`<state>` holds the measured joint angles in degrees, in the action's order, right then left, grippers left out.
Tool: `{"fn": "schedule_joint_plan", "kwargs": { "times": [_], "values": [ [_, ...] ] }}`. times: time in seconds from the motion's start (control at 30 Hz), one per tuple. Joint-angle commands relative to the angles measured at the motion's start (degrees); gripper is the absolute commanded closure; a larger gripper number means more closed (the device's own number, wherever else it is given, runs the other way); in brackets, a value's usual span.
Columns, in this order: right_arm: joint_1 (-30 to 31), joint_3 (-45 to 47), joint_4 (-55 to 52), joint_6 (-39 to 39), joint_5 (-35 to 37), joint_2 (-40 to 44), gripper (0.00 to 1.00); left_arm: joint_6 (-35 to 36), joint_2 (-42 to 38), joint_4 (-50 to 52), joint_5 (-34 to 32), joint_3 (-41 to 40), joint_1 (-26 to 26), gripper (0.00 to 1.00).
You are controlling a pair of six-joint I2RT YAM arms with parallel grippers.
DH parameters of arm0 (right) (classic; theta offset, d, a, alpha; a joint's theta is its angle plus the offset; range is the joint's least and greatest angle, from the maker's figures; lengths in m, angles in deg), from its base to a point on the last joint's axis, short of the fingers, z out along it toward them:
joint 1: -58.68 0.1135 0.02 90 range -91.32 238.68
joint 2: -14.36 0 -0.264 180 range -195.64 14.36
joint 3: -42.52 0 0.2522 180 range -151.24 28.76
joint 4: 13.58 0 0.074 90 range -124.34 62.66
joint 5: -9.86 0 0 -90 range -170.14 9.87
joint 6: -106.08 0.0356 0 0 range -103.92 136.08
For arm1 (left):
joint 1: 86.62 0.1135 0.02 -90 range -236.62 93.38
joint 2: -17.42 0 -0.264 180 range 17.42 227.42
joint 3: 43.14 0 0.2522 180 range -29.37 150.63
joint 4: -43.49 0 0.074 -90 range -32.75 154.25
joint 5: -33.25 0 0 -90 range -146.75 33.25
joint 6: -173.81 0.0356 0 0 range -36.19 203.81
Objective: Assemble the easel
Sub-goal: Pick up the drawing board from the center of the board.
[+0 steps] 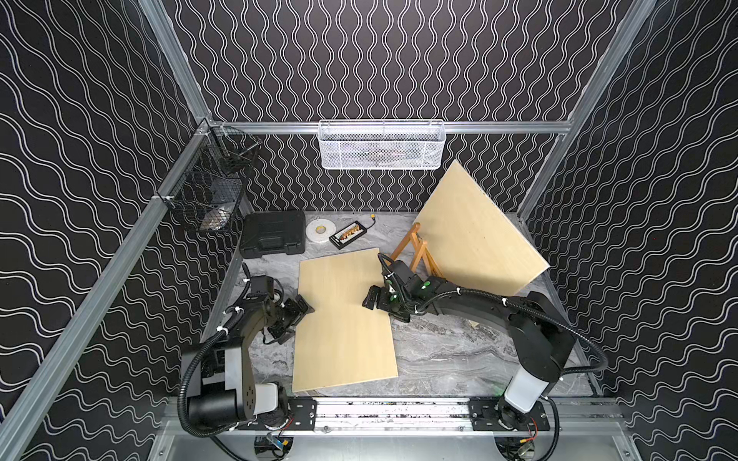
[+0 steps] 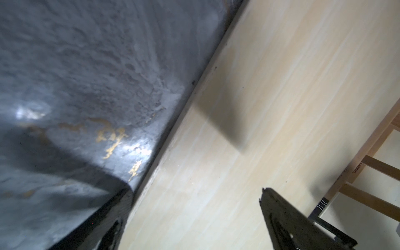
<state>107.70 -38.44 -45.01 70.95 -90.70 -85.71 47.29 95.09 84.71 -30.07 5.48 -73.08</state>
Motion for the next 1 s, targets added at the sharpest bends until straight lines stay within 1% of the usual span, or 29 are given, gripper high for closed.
{"fn": "schedule_joint_plan", "kwargs": {
  "times": [0.0,0.13,0.27,0.47,0.57,0.67,0.8,0.97],
  "values": [
    [0.43,0.01,15.56,2.59,-13.4,0.86,0.0,-2.76,1.04,2.68,6.72,-1.93,-0.36,0.01],
    [0.42,0.08,15.71,2.58,-13.49,1.32,0.0,-3.18,0.04,2.61,5.9,-2.5,-0.36,0.01],
    [0.24,1.22,14.83,2.67,-12.12,3.02,0.0,-4.04,-1.1,1.68,6.41,-3.12,-0.53,0.02],
    [-0.49,1.98,14.36,2.72,-12.31,4.48,0.0,-5.95,-1.47,-0.43,7.03,-4.44,-0.91,0.02],
    [-1.34,5.01,13.56,3.07,-11.45,5.65,0.0,-7.16,-1.39,-1.8,7.36,-4.6,-2.27,0.02],
    [-2.43,7.43,15.5,4.36,-12.66,6.63,0.0,-8.18,-1.46,-2.49,6.82,-4.44,-3.42,0.02],
    [-2.93,8.67,14.66,4.14,-11.67,7.61,0.0,-8.99,-1.81,-2.85,6.29,-4.68,-3.91,0.02],
    [-3.92,10.25,15.48,4.52,-12.57,7.61,0.0,-9.27,-2.53,-2.38,4.71,-4.79,-4.57,0.02]
  ]
}}
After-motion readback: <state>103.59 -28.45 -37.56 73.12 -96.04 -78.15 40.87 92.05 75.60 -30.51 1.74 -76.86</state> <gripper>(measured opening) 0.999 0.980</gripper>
